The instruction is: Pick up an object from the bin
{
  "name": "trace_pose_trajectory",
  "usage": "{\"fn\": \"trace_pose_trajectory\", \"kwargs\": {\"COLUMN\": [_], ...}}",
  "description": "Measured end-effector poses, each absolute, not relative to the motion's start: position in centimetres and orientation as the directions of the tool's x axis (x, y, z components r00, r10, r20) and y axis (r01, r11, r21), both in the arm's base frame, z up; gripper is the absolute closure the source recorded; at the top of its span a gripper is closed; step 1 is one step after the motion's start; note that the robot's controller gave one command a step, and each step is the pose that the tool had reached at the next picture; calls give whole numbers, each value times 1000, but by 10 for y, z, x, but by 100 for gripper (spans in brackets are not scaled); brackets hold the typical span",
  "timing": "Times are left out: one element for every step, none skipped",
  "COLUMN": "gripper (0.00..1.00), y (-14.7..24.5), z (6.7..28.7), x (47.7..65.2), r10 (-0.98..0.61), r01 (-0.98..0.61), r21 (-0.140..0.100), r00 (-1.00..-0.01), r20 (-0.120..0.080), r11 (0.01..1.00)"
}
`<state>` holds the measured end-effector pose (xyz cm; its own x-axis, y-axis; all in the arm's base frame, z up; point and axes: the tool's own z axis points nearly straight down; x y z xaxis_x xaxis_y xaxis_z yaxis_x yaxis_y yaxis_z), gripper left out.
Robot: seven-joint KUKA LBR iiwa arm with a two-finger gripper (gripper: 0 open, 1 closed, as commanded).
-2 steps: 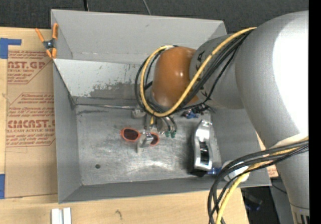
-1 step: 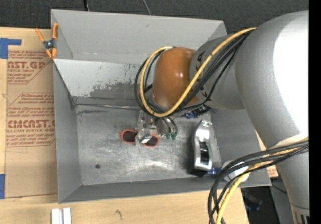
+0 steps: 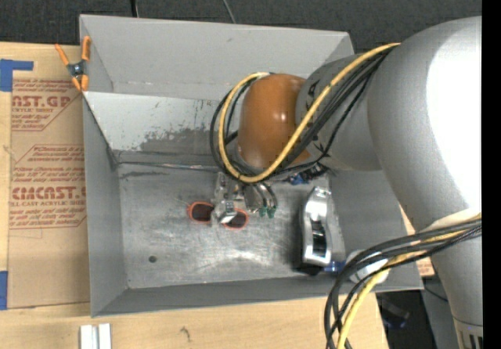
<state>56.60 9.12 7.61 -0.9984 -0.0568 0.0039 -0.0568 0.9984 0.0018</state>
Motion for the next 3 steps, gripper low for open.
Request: {"fn": "trace_pose_trajectory", "kwargs": {"gripper": [100,100,100], "y": [92,97,88], "z": [111,128,102], "x": [557,569,555], "r10": [-18,-32,9], "r01": [-18,-32,9], "r21": [0,2,1], "r00": [-1000,-999,-1000], "r20": [7,-12,0], "r11": [1000,999,1000]}}
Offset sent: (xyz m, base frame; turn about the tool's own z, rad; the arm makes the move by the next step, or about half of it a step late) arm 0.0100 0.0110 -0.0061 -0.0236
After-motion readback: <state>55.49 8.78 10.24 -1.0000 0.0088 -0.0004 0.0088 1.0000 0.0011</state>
